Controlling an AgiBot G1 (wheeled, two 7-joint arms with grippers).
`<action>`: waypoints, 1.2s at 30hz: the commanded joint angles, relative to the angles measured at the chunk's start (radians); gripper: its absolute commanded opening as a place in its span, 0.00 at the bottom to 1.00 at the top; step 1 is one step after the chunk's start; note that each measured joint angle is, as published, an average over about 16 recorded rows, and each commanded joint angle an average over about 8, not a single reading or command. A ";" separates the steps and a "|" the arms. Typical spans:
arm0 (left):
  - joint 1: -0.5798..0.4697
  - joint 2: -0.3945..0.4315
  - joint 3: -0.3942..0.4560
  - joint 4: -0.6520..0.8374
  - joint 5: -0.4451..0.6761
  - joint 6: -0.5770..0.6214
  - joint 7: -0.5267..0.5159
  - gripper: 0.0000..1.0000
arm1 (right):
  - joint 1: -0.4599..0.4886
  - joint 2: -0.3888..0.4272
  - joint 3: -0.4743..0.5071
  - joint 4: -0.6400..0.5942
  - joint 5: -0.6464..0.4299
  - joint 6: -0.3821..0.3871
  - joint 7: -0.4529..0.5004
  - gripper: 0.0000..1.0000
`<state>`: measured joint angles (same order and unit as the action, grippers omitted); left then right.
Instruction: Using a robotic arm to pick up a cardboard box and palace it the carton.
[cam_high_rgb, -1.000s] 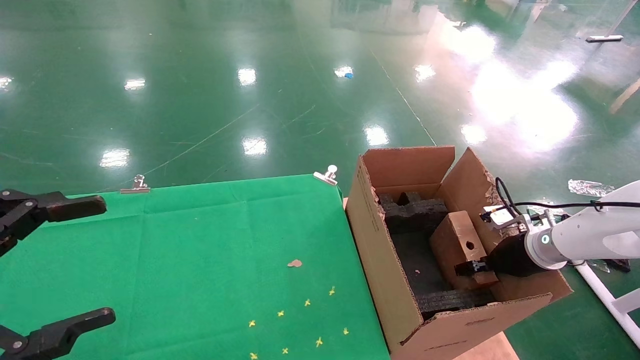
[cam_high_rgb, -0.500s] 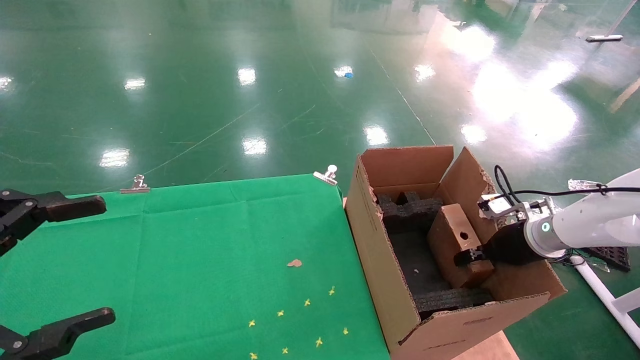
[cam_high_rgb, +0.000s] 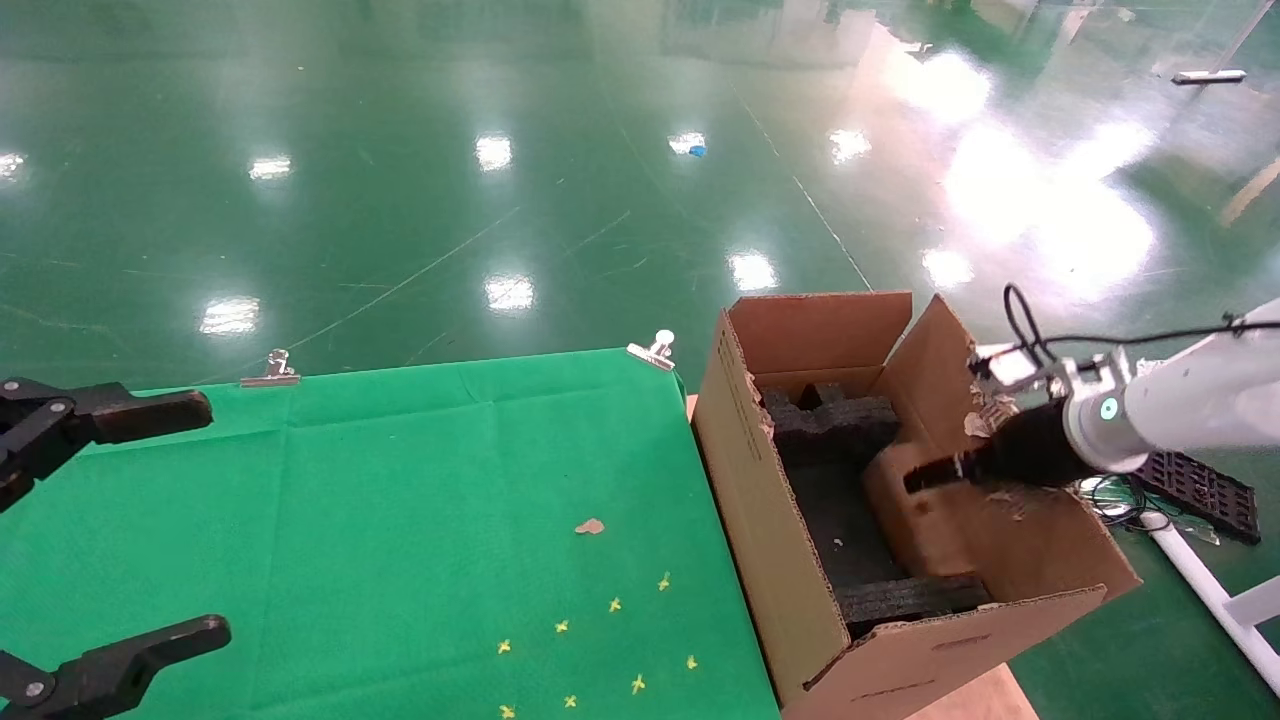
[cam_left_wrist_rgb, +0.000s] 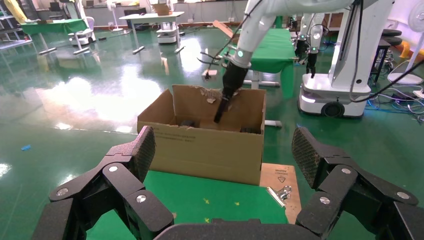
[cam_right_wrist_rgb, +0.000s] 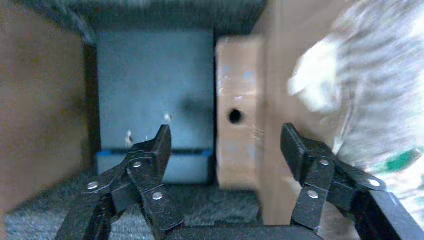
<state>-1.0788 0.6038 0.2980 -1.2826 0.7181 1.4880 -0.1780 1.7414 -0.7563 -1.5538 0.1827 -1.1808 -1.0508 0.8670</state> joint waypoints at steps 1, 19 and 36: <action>0.000 0.000 0.000 0.000 0.000 0.000 0.000 1.00 | 0.018 0.000 0.000 -0.003 -0.002 -0.004 -0.005 1.00; 0.000 0.000 0.001 0.000 -0.001 -0.001 0.001 1.00 | 0.321 0.178 0.103 0.245 0.081 -0.020 -0.188 1.00; -0.001 -0.001 0.002 0.001 -0.001 0.000 0.001 1.00 | 0.110 0.199 0.373 0.471 0.174 -0.098 -0.313 1.00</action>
<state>-1.0794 0.6032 0.2998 -1.2814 0.7168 1.4876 -0.1768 1.8511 -0.5570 -1.1801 0.6538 -1.0064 -1.1492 0.5534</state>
